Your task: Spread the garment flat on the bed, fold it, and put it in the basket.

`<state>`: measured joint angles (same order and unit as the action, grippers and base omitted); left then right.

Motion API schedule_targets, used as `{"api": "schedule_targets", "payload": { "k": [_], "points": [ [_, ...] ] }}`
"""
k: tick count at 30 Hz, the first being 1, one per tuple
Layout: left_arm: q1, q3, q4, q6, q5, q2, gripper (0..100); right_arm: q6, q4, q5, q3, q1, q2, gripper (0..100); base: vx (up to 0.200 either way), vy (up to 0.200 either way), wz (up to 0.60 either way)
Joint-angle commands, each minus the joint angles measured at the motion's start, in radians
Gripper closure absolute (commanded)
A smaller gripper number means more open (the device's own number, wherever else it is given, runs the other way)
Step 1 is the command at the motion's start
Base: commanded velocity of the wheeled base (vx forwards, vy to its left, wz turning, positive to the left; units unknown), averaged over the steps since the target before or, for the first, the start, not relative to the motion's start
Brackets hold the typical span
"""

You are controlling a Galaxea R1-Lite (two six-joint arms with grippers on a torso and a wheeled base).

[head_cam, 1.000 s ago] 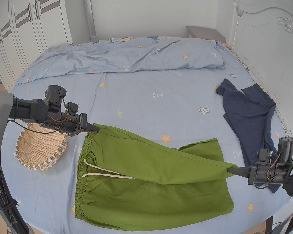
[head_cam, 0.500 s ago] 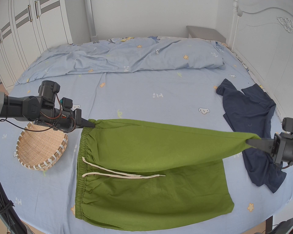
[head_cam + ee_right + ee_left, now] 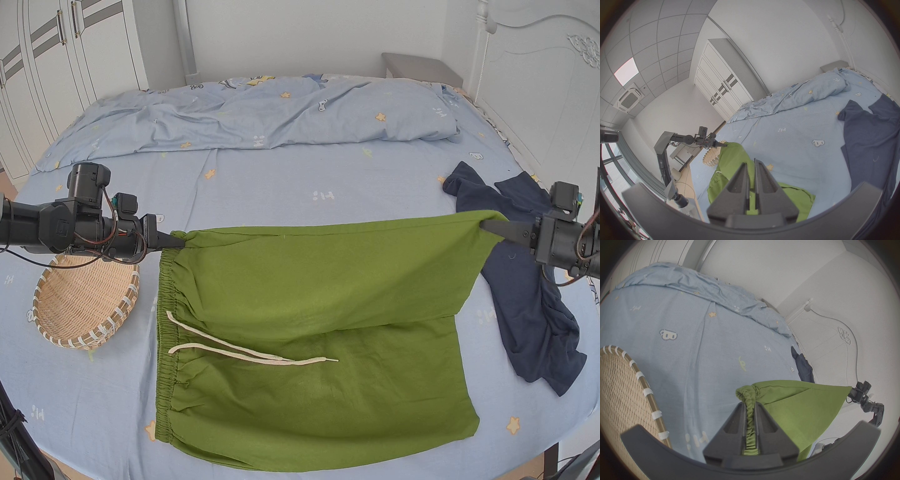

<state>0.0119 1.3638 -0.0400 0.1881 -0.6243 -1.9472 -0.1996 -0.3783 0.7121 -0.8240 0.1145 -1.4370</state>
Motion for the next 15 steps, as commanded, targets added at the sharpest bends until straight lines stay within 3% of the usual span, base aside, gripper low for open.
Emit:
{"api": "schedule_targets", "payload": {
  "k": [1,15],
  "points": [
    [0.019,-0.038,0.055,0.008,0.0,0.002,100,0.0,-0.01,0.0,-0.11,-0.01,-0.155,100,0.0,0.0,0.0],
    [0.039,-0.084,0.252,0.033,0.0,-0.029,100,-0.001,-0.008,0.0,-0.449,-0.059,-0.456,100,0.0,0.0,0.0]
  ]
}}
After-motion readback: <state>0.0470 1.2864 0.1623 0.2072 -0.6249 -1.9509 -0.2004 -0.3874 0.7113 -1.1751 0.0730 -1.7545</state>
